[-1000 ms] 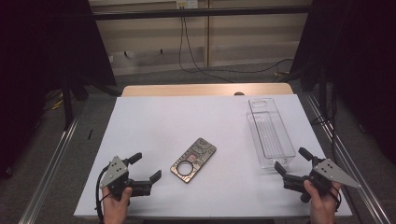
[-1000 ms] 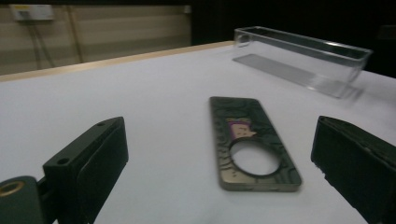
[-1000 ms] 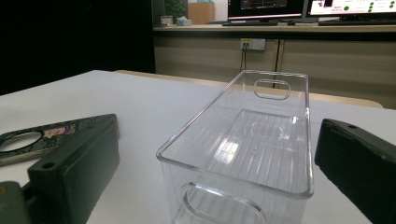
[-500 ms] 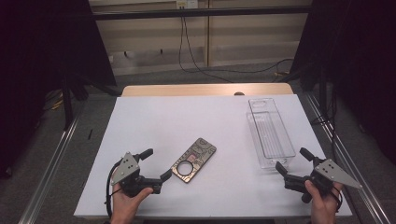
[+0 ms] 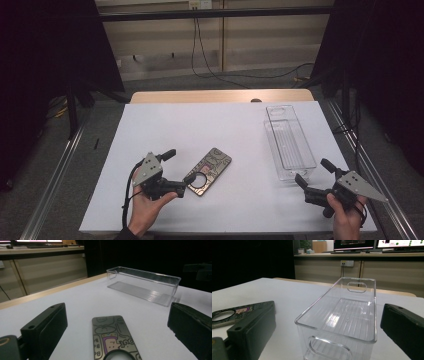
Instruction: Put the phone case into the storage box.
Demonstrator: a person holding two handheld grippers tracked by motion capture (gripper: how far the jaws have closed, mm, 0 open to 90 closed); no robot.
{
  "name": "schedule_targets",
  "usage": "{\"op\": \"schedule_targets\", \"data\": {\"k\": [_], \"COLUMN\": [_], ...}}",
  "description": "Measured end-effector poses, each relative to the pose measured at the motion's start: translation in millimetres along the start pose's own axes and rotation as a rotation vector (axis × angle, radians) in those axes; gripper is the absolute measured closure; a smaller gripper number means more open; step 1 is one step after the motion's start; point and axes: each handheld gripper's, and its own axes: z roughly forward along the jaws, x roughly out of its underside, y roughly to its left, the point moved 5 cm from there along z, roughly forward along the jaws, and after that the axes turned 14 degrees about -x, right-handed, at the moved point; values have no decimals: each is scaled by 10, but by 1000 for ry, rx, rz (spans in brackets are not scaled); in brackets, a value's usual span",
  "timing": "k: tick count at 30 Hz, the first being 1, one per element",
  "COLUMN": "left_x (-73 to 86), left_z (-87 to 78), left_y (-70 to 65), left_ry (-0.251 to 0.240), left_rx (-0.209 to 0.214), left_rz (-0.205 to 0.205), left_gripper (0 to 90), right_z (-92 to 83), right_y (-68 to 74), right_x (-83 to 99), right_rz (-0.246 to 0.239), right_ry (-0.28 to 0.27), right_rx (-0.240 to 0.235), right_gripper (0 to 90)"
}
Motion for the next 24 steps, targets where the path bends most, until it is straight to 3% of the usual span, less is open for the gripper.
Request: {"op": "schedule_targets", "data": {"k": [4, 8, 16, 20, 21, 24], "left_x": [-39, -55, -103, -106, -78, -55], "left_z": [119, 236, 337, 372, 389, 409], "left_y": [-58, -138, -171, -245, -288, -312], "left_ry": [-2, 8, 28, 35, 58, 79], "left_rx": [-21, 1, 11, 38, 66, 78], "left_rz": [-4, 3, 15, 22, 27, 24], "left_gripper": [26, 28, 51, 101, 128, 177], "right_z": [0, 2, -3, -1, -8, -10], "right_y": [-1, -7, -3, -1, -3, -7], "right_x": [-2, 4, 2, 0, 1, 2], "right_rz": [-1, -1, 3, 1, 0, 1], "right_ry": [-1, 4, 1, 0, 2, 1], "right_rx": [-1, -2, -1, 0, 0, 1], "right_gripper": [0, 0, 0, 0, 0, 0]}}
